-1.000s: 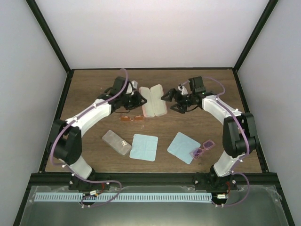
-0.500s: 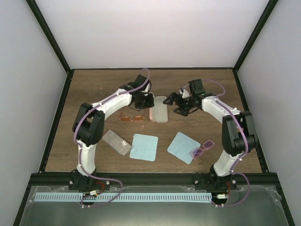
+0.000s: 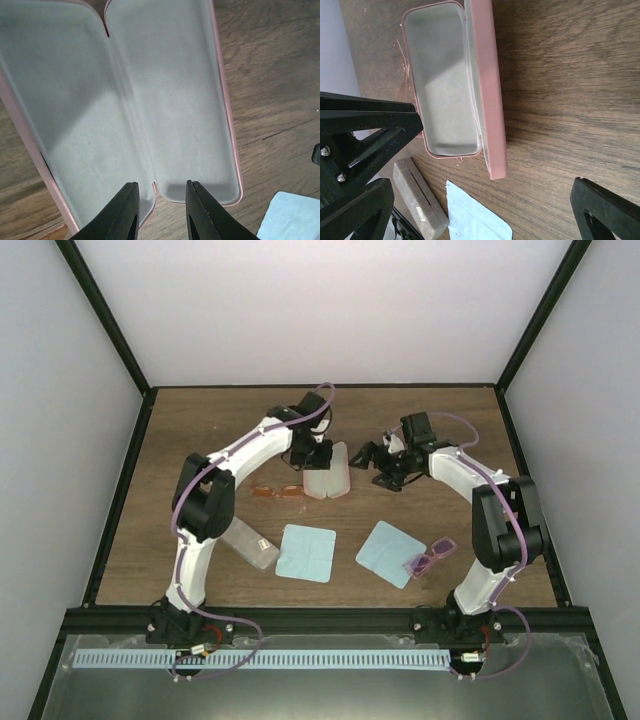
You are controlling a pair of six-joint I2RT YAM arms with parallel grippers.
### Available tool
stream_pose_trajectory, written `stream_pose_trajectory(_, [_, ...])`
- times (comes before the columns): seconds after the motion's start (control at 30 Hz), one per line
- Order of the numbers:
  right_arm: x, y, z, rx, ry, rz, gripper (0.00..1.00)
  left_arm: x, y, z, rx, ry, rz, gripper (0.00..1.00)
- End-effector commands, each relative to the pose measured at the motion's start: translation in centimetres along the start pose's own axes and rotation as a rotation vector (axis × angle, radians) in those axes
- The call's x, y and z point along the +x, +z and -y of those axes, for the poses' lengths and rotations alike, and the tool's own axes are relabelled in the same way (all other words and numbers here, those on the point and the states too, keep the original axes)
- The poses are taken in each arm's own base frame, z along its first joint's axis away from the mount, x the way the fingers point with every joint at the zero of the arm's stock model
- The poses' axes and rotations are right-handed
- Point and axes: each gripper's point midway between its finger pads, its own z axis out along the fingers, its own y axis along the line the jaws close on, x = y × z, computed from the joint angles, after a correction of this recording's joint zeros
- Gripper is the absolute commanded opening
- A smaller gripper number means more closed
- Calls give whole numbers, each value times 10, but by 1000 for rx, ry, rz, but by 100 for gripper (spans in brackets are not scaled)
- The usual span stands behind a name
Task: Organize the sunglasses
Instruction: Place the sunglasses case at the center of the board.
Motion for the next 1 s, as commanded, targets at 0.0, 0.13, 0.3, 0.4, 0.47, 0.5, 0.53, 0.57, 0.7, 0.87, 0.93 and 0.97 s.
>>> stream_pose_trajectory(0.0, [-3, -8, -2, 2, -26, 30, 100, 14, 5, -2, -5, 22, -52, 29])
stream_pose_trajectory(0.13, [-2, -3, 3, 3, -21, 17, 99, 8, -1, 4, 23, 26, -21, 34])
stream_pose_trajectory(0.3, [-3, -2, 1, -3, -25, 16, 94, -2, -14, 16, 70, 25, 30, 49])
stream_pose_trajectory(0.4, [-4, -3, 0, -5, -27, 19, 89, -9, -26, 28, 120, 25, 66, 57])
stream_pose_trajectory(0.47, [-5, -4, 0, 3, -27, 25, 84, -14, -30, 38, 160, 24, 88, 60])
stream_pose_trajectory(0.5, [-6, -6, 0, 9, -27, 34, 80, -15, -30, 43, 177, 23, 94, 61])
stream_pose_trajectory(0.53, [-7, -8, 1, 20, -25, 46, 76, -17, -29, 47, 187, 20, 100, 62])
stream_pose_trajectory(0.57, [-10, -12, 2, 39, -17, 67, 67, -18, -26, 50, 192, 19, 101, 62])
stream_pose_trajectory(0.7, [-25, -39, 7, 127, -7, 229, 40, -21, -8, 62, 188, -6, 85, 63])
stream_pose_trajectory(0.87, [-30, -63, 7, 142, 2, 304, 31, -21, 20, 77, 141, 30, 67, 62])
stream_pose_trajectory(0.93, [-28, -67, 8, 144, 4, 308, 31, -18, 34, 77, 118, 30, 47, 62])
stream_pose_trajectory(0.97, [-27, -69, 8, 143, 0, 307, 31, -17, 40, 73, 97, 26, 42, 61])
